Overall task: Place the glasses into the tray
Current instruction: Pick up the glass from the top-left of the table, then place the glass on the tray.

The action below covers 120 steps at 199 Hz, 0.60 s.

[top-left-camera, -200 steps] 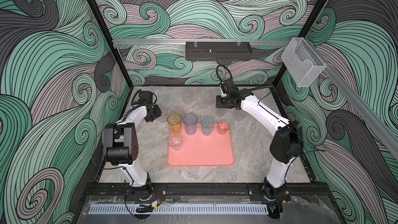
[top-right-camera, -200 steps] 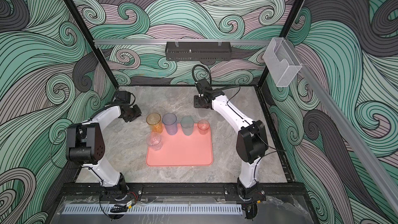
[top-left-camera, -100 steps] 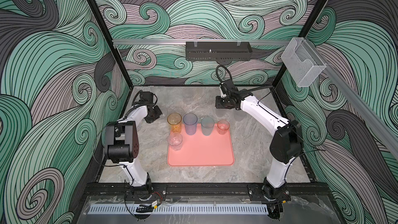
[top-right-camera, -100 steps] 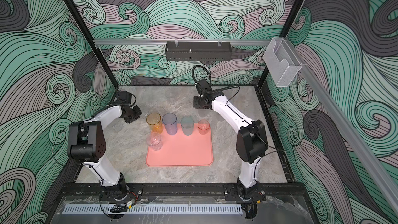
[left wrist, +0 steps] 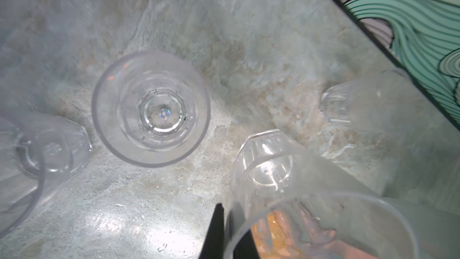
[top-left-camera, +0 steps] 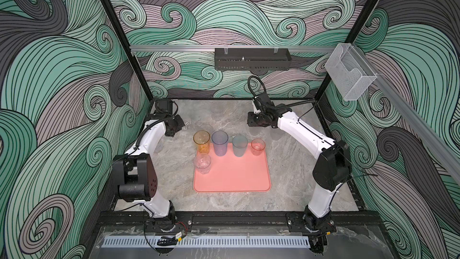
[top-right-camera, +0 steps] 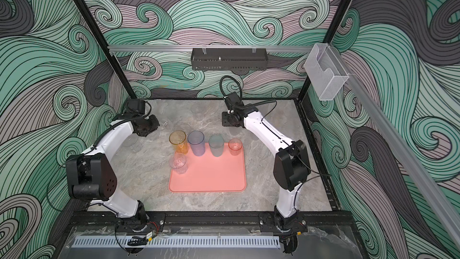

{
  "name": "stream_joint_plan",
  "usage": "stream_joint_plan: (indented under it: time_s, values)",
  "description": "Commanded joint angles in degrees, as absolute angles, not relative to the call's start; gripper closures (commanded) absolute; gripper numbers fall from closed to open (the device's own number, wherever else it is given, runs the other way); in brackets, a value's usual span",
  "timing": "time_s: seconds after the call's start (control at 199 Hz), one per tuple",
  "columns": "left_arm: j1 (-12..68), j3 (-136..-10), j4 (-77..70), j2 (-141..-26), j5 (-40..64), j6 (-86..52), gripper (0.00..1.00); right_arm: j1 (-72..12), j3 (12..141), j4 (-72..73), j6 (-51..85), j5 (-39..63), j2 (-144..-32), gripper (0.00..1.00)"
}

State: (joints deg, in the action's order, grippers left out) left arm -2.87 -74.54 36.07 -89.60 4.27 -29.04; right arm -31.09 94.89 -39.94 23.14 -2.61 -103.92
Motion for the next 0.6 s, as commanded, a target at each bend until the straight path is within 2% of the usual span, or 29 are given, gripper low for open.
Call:
stream_joint_plan:
  time_s: [0.0,0.135,0.281,0.597]
  values:
    - [-2.99,-77.95,38.16,-83.08,5.52,-26.19,1.00,-32.35,93.93,-41.23,22.96,-2.30,-99.44,0.59]
    - [-2.36,-79.42,42.50,-76.92,5.80,-24.03,1.00,-35.13,92.81,-44.06,21.76,-0.51,-96.19,0.58]
    - [1.68,-78.75,48.58,-71.49,6.96,-21.61,1.00,-37.99,88.64,-45.91,22.68,1.74,-91.43,0.58]
    - [19.33,-73.89,59.71,-62.91,4.04,-22.14,1.00,-41.30,80.26,-48.72,26.69,2.33,-82.07,0.58]
